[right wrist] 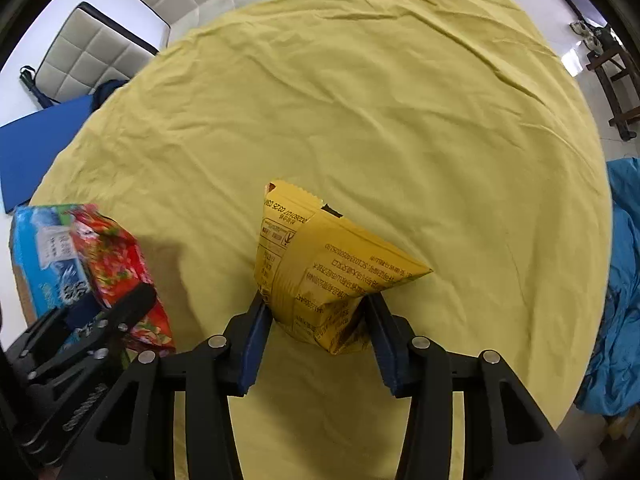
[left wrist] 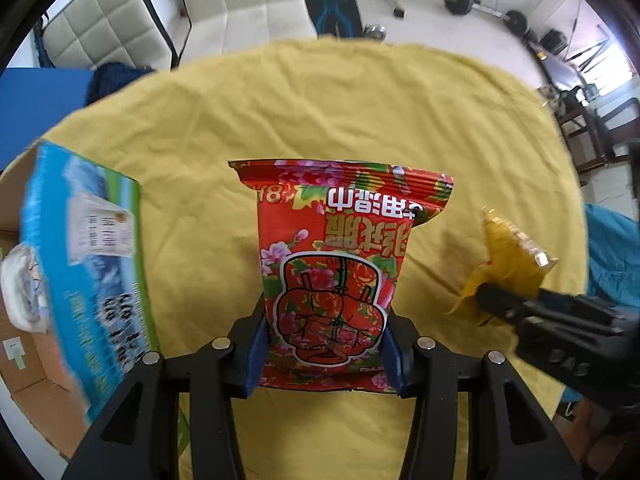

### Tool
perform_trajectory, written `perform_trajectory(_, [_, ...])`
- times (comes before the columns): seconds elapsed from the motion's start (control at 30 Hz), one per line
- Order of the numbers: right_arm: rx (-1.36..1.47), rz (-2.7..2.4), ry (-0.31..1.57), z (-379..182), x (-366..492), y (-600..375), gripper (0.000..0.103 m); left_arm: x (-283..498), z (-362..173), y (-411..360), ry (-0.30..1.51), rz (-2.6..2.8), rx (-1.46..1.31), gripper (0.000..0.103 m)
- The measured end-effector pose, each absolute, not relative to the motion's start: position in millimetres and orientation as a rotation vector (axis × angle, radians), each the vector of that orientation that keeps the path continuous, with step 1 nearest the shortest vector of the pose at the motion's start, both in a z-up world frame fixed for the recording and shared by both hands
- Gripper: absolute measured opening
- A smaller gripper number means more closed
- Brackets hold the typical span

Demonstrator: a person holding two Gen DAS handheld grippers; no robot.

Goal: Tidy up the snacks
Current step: 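Carry both packs over the box and lower them into the open space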

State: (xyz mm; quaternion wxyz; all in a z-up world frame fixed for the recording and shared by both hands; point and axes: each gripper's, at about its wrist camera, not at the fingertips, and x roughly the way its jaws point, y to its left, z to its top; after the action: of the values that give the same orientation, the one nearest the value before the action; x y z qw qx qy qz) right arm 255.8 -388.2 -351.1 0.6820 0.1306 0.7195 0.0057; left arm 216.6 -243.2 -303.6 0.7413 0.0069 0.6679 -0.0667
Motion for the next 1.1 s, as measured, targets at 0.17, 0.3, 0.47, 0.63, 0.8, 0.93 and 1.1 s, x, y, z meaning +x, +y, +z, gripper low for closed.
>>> perform_trajectory(0.17, [0.306,0.036,1.564,-317,229,-372,0.049,198,-256,-226,1.356,-0.175,0.018,0.044])
perform_trajectory(0.3, [0.314,0.069,1.517,-284,209,-360,0.049,176,-223,-194,1.294,-0.2,0.0,0.044])
perform_trajectory(0.47, [0.309,0.105,1.448,-238,187,-333,0.049,165,-196,-158,1.228,-0.221,-0.031,0.044])
perform_trajectory(0.63, [0.304,0.149,1.386,-193,173,-304,0.049,160,-169,-110,1.177,-0.217,-0.061,0.044])
perform_trajectory(0.8, [0.296,0.189,1.344,-154,156,-276,0.049,146,-152,-69,1.154,-0.194,-0.067,0.044])
perform_trajectory(0.93, [0.28,0.232,1.323,-137,154,-237,0.049,137,-146,-28,1.143,-0.157,-0.069,0.044])
perform_trajectory(1.1, [0.263,0.287,1.313,-126,155,-186,0.049,130,-140,23,1.133,-0.108,-0.081,0.044])
